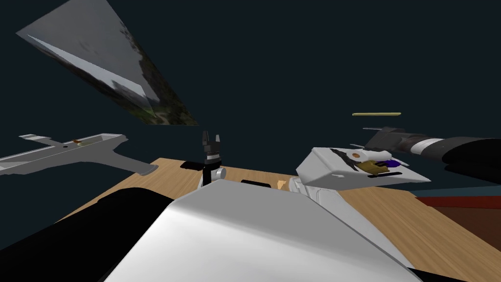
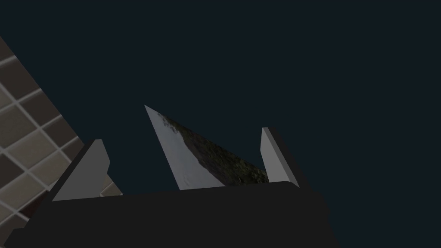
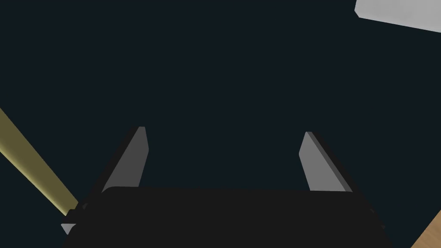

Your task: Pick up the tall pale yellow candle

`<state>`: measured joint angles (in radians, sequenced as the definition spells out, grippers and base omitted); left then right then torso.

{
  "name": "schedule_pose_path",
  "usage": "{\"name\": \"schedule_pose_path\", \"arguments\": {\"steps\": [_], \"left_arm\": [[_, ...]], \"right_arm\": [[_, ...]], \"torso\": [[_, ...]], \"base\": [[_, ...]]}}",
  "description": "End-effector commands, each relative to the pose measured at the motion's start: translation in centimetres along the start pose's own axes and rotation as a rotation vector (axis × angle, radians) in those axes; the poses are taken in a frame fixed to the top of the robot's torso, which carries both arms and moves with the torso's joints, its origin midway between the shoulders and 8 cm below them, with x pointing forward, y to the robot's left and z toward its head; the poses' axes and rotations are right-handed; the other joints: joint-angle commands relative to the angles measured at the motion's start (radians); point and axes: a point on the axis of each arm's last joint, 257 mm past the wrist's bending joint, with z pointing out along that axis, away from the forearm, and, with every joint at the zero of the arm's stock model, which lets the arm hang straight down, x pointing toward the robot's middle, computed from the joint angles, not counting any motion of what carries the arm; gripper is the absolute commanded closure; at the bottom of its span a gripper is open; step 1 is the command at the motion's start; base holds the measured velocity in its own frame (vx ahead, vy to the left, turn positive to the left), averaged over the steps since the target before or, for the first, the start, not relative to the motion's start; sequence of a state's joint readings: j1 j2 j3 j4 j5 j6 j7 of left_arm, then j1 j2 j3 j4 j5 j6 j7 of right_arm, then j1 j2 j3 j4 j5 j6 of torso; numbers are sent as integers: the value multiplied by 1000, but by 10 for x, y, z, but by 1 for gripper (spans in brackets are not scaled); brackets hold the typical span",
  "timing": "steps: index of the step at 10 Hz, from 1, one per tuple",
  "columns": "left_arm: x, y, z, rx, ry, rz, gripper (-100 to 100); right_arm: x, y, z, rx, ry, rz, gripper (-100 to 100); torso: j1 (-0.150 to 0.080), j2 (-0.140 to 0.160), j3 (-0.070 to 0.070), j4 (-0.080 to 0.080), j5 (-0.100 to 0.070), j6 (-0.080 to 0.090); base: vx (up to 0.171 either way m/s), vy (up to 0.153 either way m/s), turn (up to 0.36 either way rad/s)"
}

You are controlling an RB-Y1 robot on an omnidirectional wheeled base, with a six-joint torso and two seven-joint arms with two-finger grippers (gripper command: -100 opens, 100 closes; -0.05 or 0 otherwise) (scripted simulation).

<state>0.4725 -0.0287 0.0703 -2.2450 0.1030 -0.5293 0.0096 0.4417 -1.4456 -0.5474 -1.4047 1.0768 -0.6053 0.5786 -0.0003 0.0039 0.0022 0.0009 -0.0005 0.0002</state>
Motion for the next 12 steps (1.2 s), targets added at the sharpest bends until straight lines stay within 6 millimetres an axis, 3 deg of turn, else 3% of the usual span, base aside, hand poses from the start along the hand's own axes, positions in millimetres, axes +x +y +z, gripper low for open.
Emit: {"name": "schedule_pose_path", "arguments": {"steps": [1,8,12], "left_arm": [[0,0,0,0,0,0,0],[0,0,0,0,0,0,0],[0,0,0,0,0,0,0]], "right_arm": [[0,-1,-2,-27,-5,22,-100],[-1,-15,-14,-134,-20,111,-100],[-18,-43,-17,-164,-40,108,-100]], "torso": [[0,0,0,0,0,0],[1,1,1,0,0,0],[0,-4,-2,-1,0,-1]], "base": [[-72,-2,-95],[-66,-1,-72],[6,-5,-56]]}}
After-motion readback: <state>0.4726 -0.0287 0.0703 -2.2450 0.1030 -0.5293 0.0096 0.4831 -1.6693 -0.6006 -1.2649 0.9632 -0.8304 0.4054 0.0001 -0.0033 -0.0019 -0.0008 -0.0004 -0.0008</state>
